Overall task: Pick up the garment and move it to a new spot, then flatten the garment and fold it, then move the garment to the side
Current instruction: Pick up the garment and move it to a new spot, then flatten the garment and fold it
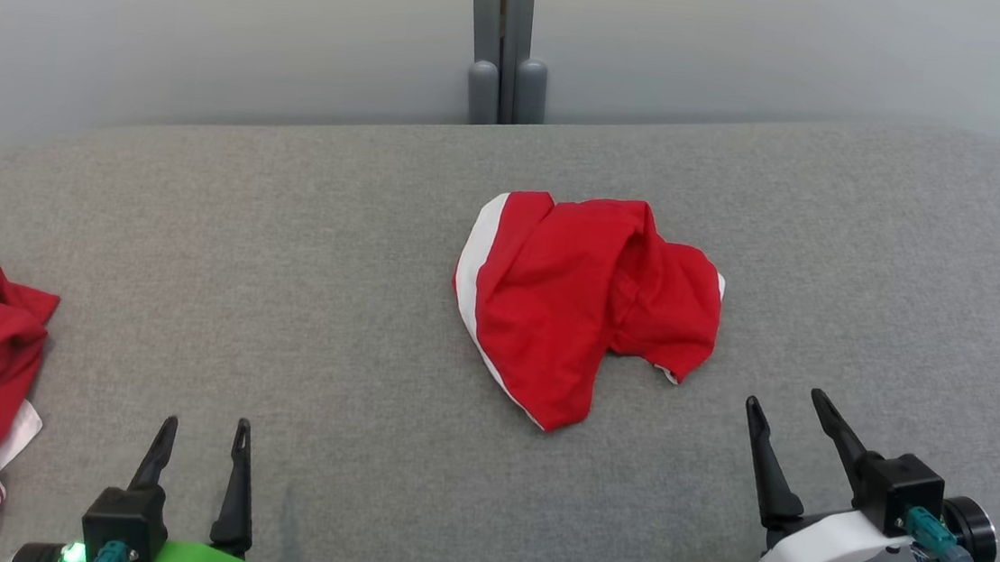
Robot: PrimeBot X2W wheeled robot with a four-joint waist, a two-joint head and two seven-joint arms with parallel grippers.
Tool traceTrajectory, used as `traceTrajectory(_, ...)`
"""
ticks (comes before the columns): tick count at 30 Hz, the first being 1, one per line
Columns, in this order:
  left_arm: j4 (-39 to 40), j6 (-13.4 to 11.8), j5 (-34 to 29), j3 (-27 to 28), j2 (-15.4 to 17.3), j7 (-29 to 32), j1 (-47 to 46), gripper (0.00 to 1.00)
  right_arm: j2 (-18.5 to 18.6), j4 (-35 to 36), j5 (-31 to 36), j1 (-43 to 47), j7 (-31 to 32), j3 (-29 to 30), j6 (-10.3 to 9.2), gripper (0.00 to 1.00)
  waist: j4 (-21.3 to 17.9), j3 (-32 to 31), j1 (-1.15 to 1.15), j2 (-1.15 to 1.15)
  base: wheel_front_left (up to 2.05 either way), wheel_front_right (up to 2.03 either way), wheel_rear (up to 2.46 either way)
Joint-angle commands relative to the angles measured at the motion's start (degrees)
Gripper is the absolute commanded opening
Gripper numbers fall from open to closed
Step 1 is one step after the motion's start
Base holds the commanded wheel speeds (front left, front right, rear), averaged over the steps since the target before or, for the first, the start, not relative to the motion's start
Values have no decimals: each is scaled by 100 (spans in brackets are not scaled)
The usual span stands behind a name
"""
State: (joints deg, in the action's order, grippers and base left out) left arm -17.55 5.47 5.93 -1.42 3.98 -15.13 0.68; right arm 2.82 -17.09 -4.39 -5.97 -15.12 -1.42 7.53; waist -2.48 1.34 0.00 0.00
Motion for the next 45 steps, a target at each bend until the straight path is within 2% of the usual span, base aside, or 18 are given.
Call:
traceTrajectory(1,24,-39,17,62,-28,-3,116,100,19,-20,21,79,-5,-9,-8,100,8,-8,0,0,0,0,0)
traceTrajectory(12,70,-26,106,-53,-101,-3,85,100,18,-46,87,2,-5,-169,-8,100,137,41,0,0,0,0,0)
traceTrajectory(20,86,-29,227,-188,-101,-3,-129,100,22,-215,25,-602,-6,-1202,-8,100,507,294,0,0,0,0,0)
traceTrajectory(27,36,-29,294,-316,-99,-3,-240,100,24,-1138,-114,-1326,-9,-2090,-8,100,904,533,0,0,0,0,0)
traceTrajectory(33,47,3,321,-401,-99,-3,-355,100,25,-2009,58,-1652,-8,-1978,-8,100,1193,747,0,0,0,0,0)
traceTrajectory(39,19,-2,368,-451,-99,-3,-437,100,23,-2697,181,-1753,-7,-2033,-8,100,1324,892,0,0,0,0,0)
traceTrajectory(40,17,-6,378,-453,-99,-3,-446,100,24,-2775,191,-1776,-1,-2041,-8,81,1331,903,0,0,0,0,0)
traceTrajectory(41,15,-12,385,-456,-99,-3,-459,100,25,-2855,178,-1782,5,-2045,-8,44,1337,914,0,0,0,0,0)
traceTrajectory(42,16,-17,390,-460,-99,-3,-468,100,25,-2908,144,-1778,5,-2023,-8,44,1336,921,0,0,0,0,0)
traceTrajectory(43,13,-20,392,-461,-99,-3,-475,100,26,-2919,128,-1783,5,-1986,-7,0,1331,923,0,0,0,0,0)
traceTrajectory(45,1,-33,399,-462,-99,-3,-474,100,20,-2787,105,-1795,4,-1935,-4,0,1315,896,0,0,0,0,0)
